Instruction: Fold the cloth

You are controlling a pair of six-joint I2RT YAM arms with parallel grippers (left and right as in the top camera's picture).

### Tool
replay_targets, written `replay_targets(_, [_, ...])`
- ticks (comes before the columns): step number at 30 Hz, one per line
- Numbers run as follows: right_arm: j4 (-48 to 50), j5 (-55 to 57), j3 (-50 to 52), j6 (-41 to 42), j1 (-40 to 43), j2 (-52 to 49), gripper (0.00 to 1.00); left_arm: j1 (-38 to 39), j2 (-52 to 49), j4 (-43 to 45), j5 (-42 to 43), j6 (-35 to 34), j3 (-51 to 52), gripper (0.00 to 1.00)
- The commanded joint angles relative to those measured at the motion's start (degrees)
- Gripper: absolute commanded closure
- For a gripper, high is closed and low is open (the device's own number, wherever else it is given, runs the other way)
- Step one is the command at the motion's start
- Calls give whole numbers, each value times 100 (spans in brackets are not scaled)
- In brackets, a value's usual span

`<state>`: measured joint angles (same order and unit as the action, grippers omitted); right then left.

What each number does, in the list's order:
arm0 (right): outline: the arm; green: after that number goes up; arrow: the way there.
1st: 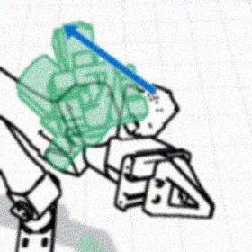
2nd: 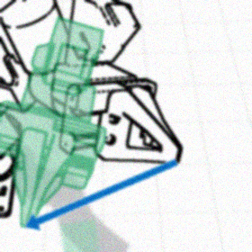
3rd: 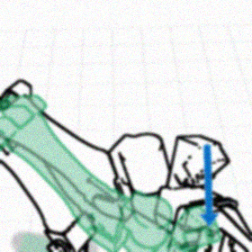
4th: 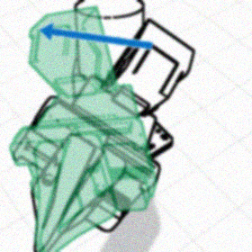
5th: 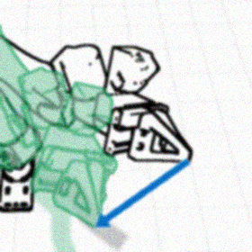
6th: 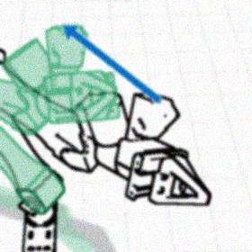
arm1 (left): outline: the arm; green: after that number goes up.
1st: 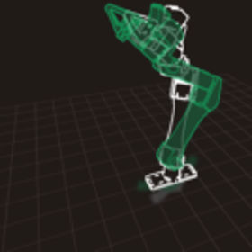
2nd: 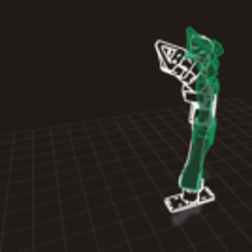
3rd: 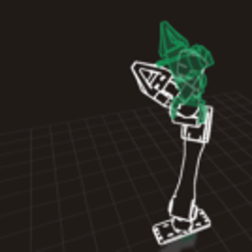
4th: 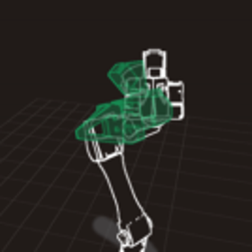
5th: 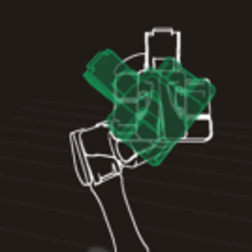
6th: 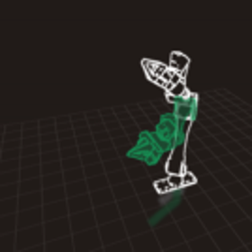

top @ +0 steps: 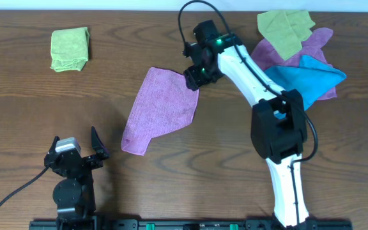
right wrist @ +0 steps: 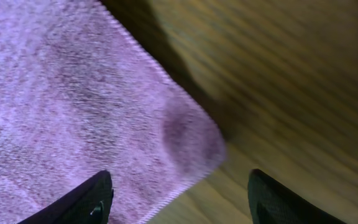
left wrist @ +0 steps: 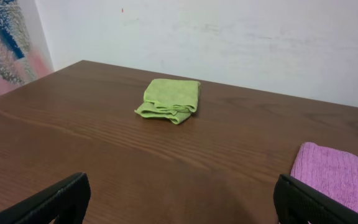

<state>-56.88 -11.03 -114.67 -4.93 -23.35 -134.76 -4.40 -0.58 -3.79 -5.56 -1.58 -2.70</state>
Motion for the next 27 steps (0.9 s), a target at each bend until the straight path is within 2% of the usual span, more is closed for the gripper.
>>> replay_targets(1, [-7,4,7,15,46,-179,30,-20,33,-85,-57,33,199,5])
replay_targets(14, [-52,-306,7,17,35,-444,36,-20,33,-85,-57,33,199,4])
replay_targets(18, [33,-542,7,20,35,-457,60,-17,33,-85,-59,33,199,5])
replay_targets(20, [109,-551,7,24,35,-457,76,-20,33,-85,-57,33,199,5])
replay_targets(22, [190,-549,4,162,35,-457,97,-20,33,-85,-57,33,199,5])
replay_targets(27, [144,-540,-354,407,70,-446,99,-20,33,-85,-59,33,199,4])
